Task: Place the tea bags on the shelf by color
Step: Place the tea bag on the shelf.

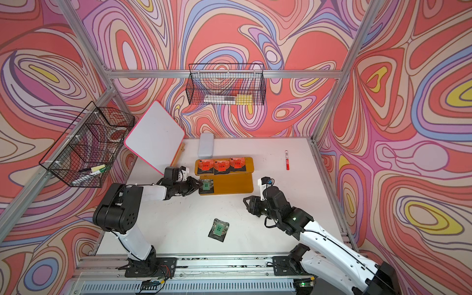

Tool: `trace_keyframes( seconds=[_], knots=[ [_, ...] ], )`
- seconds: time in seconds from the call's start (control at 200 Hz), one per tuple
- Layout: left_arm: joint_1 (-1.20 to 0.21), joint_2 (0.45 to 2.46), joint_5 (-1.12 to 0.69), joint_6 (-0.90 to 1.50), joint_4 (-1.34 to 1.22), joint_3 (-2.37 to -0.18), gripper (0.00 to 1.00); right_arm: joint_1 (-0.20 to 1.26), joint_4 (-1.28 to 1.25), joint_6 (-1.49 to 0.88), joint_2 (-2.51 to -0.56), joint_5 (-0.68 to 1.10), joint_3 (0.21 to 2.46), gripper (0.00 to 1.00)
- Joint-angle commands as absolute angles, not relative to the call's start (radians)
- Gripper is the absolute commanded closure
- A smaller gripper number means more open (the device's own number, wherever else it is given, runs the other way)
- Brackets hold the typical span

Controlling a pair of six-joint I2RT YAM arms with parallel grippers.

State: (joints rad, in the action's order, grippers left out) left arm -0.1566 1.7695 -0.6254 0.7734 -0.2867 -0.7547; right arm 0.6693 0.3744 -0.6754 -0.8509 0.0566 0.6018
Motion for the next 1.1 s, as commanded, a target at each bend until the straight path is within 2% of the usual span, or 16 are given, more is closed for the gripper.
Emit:
trace_keyframes(
  seconds=[0.0,0.416,0.641,0.946,1.097],
  knots=[
    [-0.147,1.766,-0.611,0.747,-0.253,-0.773,0.65,0.675,0.376,-0.684,-0.847,0.057,0.584,0.51],
    [-0.132,1.696,-0.562,0.737,-0.198,-0.758,0.52,0.675,0.363,-0.686,-0.855,0.080,0.573,0.51],
    [-0.127,1.661,-0.563,0.754,-0.217,-0.731,0.50,0.675,0.346,-0.687,-0.891,0.137,0.560,0.50],
    [-0.127,1.500,-0.543,0.822,-0.279,-0.546,0.40,0.676,0.277,-0.736,-0.987,0.283,0.523,0.51],
    [-0.127,1.399,-0.568,0.809,-0.232,-0.471,0.38,0.682,0.193,-0.791,-1.023,0.339,0.478,0.51]
  ],
)
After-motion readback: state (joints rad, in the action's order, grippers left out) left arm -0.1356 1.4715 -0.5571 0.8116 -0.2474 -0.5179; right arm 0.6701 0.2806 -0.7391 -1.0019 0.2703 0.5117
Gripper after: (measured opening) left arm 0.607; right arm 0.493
